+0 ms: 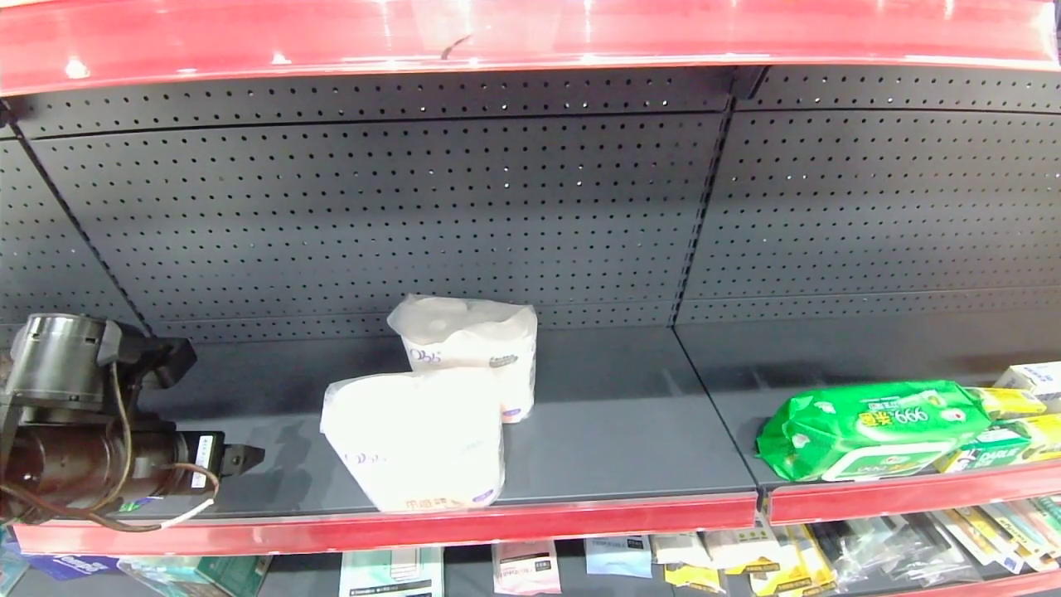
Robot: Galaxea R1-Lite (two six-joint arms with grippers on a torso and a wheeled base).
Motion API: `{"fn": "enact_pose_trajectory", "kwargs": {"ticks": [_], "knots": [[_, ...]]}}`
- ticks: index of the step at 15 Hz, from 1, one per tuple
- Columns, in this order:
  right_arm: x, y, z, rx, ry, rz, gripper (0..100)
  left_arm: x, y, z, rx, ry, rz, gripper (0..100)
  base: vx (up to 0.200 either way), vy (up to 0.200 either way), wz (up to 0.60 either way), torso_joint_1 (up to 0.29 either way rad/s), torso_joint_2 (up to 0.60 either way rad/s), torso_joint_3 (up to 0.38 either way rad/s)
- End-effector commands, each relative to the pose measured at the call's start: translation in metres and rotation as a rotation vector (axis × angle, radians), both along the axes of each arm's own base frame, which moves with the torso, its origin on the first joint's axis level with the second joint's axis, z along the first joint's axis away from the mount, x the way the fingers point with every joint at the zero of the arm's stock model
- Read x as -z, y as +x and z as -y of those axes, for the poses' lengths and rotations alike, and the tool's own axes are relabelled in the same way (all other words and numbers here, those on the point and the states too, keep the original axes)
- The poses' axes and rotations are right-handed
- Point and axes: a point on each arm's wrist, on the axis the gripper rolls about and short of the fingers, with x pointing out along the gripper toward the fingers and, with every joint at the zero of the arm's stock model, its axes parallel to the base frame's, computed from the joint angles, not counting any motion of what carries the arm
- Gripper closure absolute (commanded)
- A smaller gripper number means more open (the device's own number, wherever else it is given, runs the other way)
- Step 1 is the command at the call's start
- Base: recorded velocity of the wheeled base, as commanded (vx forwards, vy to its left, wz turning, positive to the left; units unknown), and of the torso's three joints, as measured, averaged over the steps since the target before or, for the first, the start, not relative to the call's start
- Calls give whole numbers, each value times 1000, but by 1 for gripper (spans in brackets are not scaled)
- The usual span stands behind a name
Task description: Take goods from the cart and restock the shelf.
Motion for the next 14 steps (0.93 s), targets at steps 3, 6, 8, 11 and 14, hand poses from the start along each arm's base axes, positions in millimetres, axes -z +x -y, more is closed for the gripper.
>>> {"fn": "enact_pose_trajectory", "kwargs": {"ticks": [3, 6, 8, 11, 14], "knots": [[0, 0, 0, -1, 0, -1, 0, 19, 15, 5, 34, -26, -63, 0, 0, 0, 0, 0, 0, 0], [0, 0, 0, -1, 0, -1, 0, 28, 29, 15, 55, -41, -27, 0, 0, 0, 0, 0, 0, 0], [0, 0, 0, -1, 0, -1, 0, 33, 35, 22, 80, -42, -22, 0, 0, 0, 0, 0, 0, 0], [0, 0, 0, -1, 0, -1, 0, 35, 42, 28, 97, -82, -21, 0, 0, 0, 0, 0, 0, 0], [0, 0, 0, -1, 0, -1, 0, 37, 47, 31, 107, -85, -28, 0, 0, 0, 0, 0, 0, 0]]}}
